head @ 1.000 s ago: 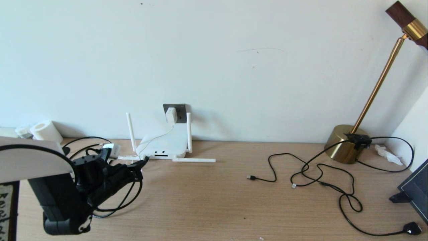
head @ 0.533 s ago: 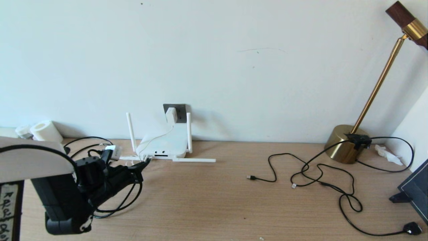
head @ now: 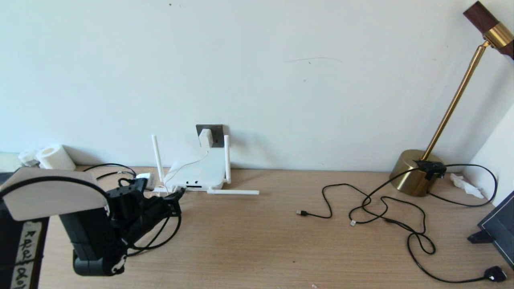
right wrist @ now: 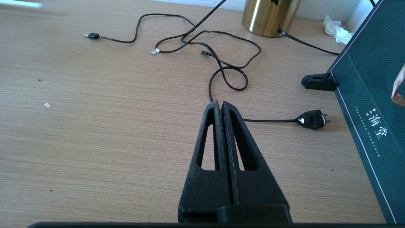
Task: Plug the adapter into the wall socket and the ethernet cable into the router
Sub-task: Hand it to the other hand
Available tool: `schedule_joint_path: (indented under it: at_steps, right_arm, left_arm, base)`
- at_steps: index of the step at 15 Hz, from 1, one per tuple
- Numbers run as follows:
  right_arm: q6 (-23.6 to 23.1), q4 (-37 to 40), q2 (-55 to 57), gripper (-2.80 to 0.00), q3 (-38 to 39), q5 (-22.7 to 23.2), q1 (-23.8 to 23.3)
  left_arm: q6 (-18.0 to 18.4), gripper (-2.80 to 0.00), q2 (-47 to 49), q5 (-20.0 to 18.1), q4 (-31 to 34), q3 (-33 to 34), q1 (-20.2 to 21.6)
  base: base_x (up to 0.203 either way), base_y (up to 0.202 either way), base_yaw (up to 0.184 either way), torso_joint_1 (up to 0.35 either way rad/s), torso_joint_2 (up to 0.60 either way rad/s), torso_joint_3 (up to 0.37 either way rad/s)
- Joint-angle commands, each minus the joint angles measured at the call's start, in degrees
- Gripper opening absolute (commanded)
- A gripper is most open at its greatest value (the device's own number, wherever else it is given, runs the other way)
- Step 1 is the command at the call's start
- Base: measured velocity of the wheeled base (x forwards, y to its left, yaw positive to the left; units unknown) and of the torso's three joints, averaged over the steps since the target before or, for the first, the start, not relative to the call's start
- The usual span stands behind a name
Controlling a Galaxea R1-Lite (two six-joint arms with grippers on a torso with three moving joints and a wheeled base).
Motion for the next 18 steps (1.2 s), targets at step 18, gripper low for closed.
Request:
schedule_joint_path:
  at_steps: [18]
  right_arm:
    - [-0.03, 0.04, -0.02, -2.80, 0.01, 0.05, 0.02]
  left_arm:
    - [-0.05, -2.80, 0.73, 6.90, -0.48, -1.70, -3.04]
  base:
    - [0.000, 0.000, 0.000, 0.000, 0.00, 0.000]
